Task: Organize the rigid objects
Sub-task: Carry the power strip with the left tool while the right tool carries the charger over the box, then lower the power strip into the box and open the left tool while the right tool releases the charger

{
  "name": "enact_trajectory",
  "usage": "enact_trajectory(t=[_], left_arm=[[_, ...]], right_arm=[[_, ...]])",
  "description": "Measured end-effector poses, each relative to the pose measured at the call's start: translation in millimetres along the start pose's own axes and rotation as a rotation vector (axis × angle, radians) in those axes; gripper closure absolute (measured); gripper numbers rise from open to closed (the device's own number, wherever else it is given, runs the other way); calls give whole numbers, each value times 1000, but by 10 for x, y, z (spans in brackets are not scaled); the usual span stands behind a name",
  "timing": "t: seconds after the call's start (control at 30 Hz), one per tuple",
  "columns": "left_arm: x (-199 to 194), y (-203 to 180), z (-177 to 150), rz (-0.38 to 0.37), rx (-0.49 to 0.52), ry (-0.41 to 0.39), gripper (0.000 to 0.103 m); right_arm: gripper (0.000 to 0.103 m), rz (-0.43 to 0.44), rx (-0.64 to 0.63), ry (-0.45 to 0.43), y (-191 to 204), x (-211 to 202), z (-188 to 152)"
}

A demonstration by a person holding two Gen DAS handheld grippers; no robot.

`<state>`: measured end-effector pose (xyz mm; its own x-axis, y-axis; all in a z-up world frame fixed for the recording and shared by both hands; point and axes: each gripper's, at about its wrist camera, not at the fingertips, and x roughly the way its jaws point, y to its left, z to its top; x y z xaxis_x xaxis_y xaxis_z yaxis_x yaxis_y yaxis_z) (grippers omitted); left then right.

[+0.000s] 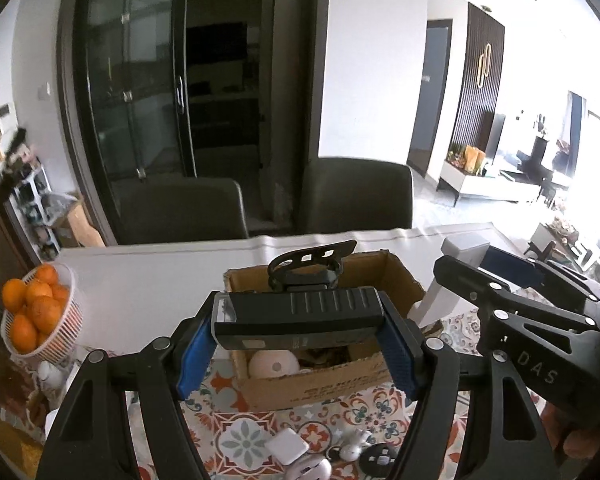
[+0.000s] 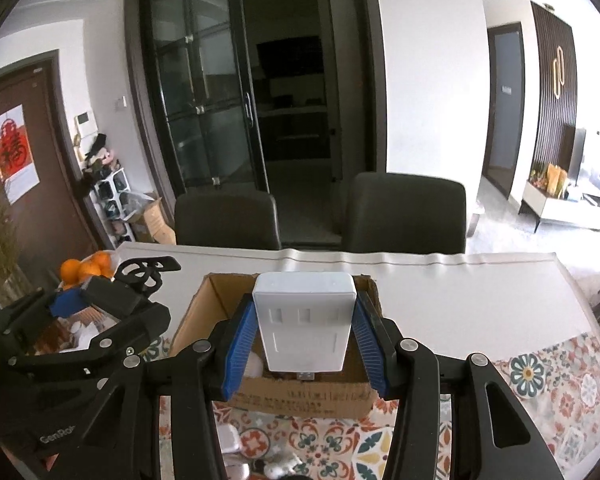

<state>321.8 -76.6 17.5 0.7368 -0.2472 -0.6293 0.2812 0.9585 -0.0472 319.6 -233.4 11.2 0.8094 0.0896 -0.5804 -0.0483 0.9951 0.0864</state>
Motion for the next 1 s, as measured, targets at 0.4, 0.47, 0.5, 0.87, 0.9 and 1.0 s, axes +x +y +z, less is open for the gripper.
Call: enact_trajectory(t=[0.4, 0.47, 0.5, 0.87, 0.9, 1.0], left_arm=[[605, 0, 241, 15, 33, 176, 31], [702, 18, 230, 1, 20, 213, 31], [754, 30, 212, -2, 12, 230, 31], [1070, 39, 77, -10, 0, 329, 31], [1078, 39, 78, -8, -2, 327, 31], [1056, 40, 97, 11, -6, 314, 28]], right_arm=[[54, 4, 22, 187, -157, 675, 246], [54, 9, 28, 224, -174, 782, 250], [54, 17, 28, 242, -182, 842, 250], [54, 13, 33, 349, -239, 1199, 82], [54, 14, 34, 351, -252, 1207, 67], [52, 13, 47, 361, -273, 1225, 56]])
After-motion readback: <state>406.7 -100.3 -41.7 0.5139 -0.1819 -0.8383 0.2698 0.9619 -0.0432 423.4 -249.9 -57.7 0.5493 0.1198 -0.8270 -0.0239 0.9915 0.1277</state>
